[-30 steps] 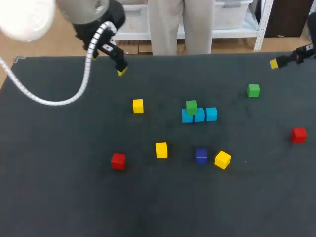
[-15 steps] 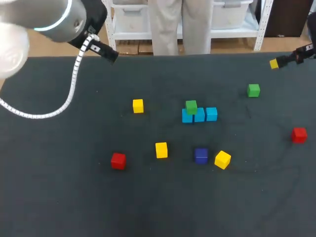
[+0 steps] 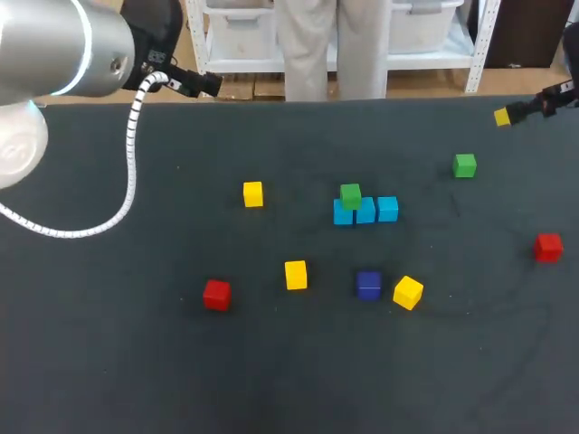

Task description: Place the blue cubes, place green cubes on the blue cubes, place the yellow cubes on the green cubes, then place the red cubes on the yellow cubes, and place purple cube on the red cubes.

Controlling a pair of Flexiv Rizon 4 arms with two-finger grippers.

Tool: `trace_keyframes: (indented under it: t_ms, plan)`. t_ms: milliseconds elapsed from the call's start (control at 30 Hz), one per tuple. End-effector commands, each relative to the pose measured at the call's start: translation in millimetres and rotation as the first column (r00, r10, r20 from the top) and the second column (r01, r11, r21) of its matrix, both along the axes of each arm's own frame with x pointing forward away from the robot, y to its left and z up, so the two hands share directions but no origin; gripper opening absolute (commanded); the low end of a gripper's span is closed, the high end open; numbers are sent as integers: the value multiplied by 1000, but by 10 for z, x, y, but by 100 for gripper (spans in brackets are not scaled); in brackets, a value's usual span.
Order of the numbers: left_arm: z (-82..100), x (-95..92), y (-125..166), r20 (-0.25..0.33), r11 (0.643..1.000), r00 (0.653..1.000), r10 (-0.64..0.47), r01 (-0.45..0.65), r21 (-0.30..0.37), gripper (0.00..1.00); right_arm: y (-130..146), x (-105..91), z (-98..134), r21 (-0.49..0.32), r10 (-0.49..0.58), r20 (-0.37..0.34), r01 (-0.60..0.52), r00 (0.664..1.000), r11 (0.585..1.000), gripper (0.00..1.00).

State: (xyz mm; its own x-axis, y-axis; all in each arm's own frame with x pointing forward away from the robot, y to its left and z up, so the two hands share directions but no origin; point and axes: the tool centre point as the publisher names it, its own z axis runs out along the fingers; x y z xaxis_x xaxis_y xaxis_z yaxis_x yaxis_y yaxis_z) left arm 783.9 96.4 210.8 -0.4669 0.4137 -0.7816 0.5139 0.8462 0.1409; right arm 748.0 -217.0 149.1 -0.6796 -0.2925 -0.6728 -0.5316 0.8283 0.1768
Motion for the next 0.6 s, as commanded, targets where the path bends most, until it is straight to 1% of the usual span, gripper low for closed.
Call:
trace_keyframes:
  t_ms: [33, 167, 233, 600]
  plan:
    - [-14, 50, 12, -7, 1000, 1000, 3, -3, -3, 100, -7, 12, -6, 4, 4, -1, -4, 1000, 1000, 100]
    - [-32, 43, 35, -35, 1000, 999, -6, 6, -18, 100, -7, 12, -6, 4, 4, -1, -4, 1000, 1000, 100]
    - [-11, 23, 58, -42, 999, 999, 23, -24, -24, 100, -7, 12, -6, 4, 4, -1, -4, 1000, 1000, 100]
    - [-11, 23, 58, -42, 999, 999, 23, -24, -24, 100, -7, 12, -6, 4, 4, -1, -4, 1000, 1000, 100]
